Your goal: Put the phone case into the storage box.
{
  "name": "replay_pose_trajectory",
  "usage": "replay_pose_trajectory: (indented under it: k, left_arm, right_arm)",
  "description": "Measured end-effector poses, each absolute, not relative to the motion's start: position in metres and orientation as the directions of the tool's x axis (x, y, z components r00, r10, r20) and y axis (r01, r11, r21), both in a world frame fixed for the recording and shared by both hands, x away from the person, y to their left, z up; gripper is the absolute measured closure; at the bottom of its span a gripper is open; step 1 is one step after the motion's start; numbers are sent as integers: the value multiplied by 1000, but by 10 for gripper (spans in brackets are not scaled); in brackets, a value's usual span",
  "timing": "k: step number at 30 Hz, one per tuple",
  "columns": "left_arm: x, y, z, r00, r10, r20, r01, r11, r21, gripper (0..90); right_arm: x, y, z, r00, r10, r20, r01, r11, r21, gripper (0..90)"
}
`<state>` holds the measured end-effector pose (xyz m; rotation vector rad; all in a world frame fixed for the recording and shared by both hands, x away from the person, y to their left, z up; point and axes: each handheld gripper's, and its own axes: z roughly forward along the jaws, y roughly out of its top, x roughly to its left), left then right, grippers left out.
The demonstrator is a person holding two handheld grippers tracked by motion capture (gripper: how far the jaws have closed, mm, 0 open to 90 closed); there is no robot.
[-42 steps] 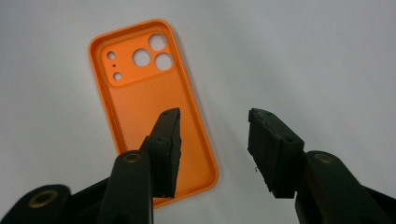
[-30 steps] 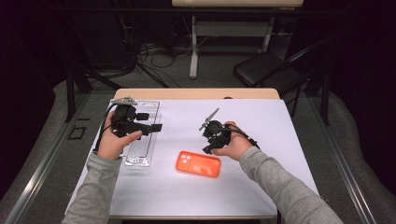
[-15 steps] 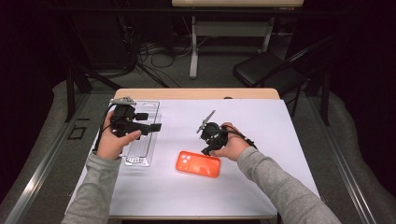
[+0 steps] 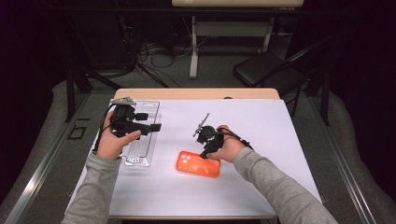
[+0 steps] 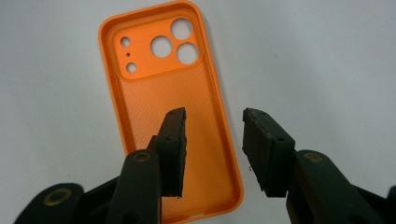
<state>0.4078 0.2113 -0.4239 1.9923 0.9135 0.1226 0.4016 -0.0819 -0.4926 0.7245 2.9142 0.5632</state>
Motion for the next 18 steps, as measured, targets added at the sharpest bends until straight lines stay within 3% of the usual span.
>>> replay_pose_trajectory:
  k: [18]
  left_arm:
    - [408, 213, -424, 718, 647, -256, 554, -309, 773, 156]
  right_arm:
    - [404, -81, -502, -909, 413, -50, 378, 869, 321, 722]
